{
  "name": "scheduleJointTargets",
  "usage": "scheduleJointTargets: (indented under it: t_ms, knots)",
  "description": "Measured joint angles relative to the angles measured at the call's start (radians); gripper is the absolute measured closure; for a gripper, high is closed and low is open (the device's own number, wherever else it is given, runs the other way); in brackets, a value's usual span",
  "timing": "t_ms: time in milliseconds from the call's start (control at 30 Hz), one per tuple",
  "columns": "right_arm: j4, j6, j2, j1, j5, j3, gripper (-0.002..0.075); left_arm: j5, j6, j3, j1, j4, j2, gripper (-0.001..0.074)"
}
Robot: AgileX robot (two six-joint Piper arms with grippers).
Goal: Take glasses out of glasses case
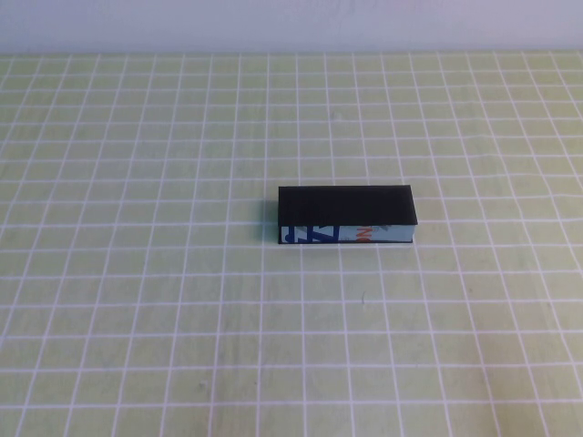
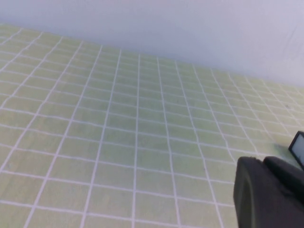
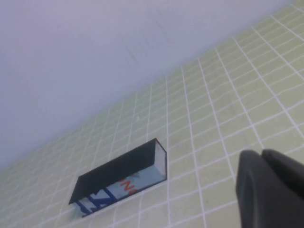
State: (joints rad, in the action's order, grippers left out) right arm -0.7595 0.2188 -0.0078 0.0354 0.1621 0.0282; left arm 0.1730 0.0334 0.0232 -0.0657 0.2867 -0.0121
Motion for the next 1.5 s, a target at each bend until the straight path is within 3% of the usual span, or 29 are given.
scheduleJointTargets:
  t_ms: [367,633,833,1000,1100,1333,1500]
  knots:
    - [-0.193,0.000,0.000,0.000,-0.075,0.000,0.0743,-0.125,-0.062,0.002,0.000,0.150,0.000,0.0739]
    - [-0.120,0.000,0.183,-0.002,0.077,-0.175,0.0743,0.074,-0.096,-0.094,0.000,0.236,0.209,0.0739]
    - [0.024,0.084,0.521,-0.002,0.323,-0.452,0.0743,0.269,0.169,-0.356,0.000,0.329,0.574,0.0739]
    - [0.054,0.183,0.751,-0.002,0.493,-0.584,0.0743,0.416,0.605,-0.529,0.000,0.659,0.839,0.0739]
    - [0.063,0.214,0.849,-0.002,0.567,-0.636,0.0743,0.499,0.770,-0.643,0.000,0.800,1.005,0.0739]
    - [0.080,0.254,1.031,0.060,0.652,-0.750,0.0743,0.716,0.917,-0.997,-0.003,0.857,1.428,0.0739]
    - [0.149,0.237,1.147,0.232,0.648,-0.856,0.0743,0.808,0.928,-1.296,-0.052,0.857,1.718,0.0739]
